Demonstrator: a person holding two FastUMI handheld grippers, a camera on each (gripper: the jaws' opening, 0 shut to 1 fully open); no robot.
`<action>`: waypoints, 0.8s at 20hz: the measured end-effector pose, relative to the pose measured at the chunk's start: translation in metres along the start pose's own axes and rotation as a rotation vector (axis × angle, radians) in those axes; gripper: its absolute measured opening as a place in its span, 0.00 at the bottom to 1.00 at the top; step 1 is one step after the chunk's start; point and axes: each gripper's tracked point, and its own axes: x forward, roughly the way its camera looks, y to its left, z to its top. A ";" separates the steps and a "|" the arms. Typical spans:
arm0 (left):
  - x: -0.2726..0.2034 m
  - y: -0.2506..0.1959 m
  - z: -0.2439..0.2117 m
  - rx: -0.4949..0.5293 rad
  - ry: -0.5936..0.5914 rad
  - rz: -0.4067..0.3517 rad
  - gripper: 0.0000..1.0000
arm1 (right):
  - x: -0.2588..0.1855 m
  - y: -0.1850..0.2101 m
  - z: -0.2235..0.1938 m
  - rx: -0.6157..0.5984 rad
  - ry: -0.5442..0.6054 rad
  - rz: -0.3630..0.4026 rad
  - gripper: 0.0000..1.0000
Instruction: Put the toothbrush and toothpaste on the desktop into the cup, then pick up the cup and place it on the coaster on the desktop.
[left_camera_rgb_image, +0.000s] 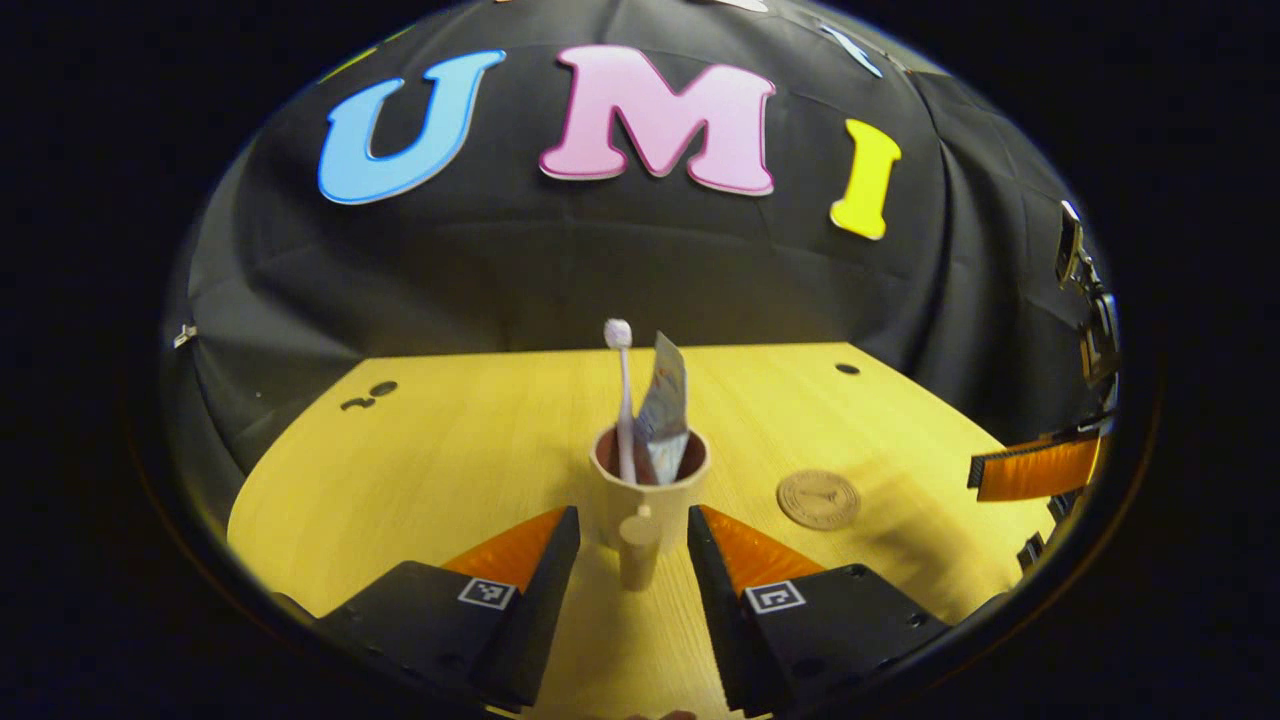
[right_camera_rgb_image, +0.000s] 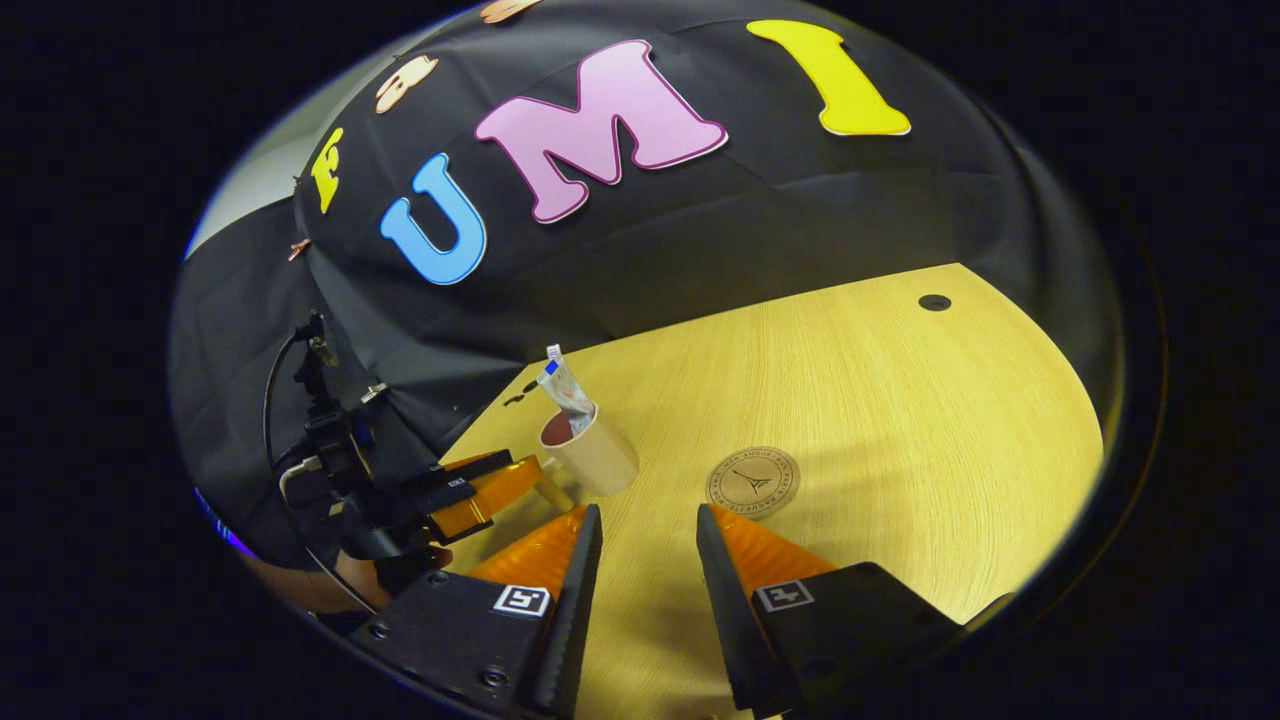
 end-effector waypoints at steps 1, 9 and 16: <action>0.002 -0.002 -0.008 0.005 0.049 -0.018 0.70 | -0.002 0.000 -0.001 0.000 0.003 -0.003 0.59; 0.029 0.014 -0.032 0.028 0.314 -0.009 0.72 | -0.026 -0.010 -0.018 0.067 0.031 -0.034 0.59; 0.051 0.014 -0.044 -0.004 0.455 -0.021 0.72 | -0.043 -0.033 -0.040 0.111 0.061 -0.079 0.59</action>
